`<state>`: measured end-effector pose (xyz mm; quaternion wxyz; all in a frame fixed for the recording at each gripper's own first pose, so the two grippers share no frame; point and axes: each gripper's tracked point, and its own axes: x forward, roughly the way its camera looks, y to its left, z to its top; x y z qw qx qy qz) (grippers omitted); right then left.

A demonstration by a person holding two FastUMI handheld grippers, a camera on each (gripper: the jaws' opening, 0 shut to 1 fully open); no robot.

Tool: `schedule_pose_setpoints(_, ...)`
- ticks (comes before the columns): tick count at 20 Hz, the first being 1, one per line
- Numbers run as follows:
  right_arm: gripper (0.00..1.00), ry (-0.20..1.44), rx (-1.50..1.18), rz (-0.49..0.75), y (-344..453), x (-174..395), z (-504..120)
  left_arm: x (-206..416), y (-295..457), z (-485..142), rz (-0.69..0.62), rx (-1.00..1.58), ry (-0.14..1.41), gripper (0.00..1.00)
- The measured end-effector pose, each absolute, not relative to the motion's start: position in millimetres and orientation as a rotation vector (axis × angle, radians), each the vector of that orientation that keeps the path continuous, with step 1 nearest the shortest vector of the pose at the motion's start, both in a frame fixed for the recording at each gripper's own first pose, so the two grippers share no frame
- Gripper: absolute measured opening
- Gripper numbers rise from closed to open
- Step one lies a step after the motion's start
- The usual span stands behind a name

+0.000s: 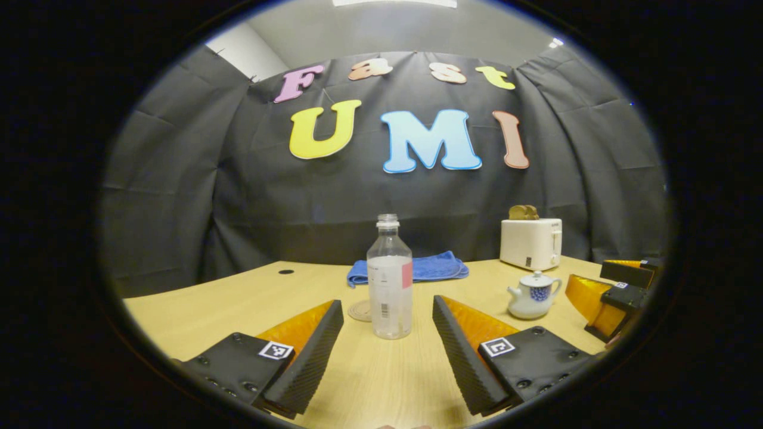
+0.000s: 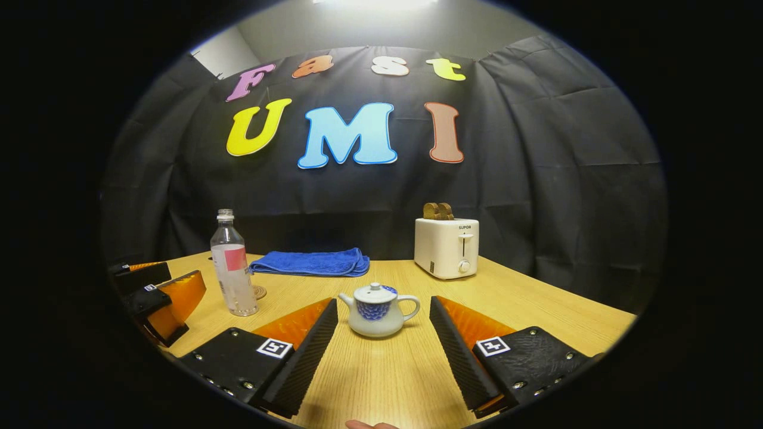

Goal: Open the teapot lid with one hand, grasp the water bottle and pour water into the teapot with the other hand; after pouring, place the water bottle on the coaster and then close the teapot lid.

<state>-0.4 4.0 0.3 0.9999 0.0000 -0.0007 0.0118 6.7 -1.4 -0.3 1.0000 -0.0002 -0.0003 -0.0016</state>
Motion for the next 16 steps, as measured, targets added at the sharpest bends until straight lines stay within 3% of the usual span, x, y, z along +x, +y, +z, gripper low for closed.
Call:
schedule_pose_setpoints(7, 0.96, 0.003, 0.001, -0.039, -4, 0, 0, 8, -2, 0, -0.007, -0.001, 0.000, 1.00)
schedule_pose_setpoints(16, 0.96, 0.075, 0.003, 0.041, 4, 53, -8, 8, -2, 0, -0.007, -0.002, 0.001, 1.00)
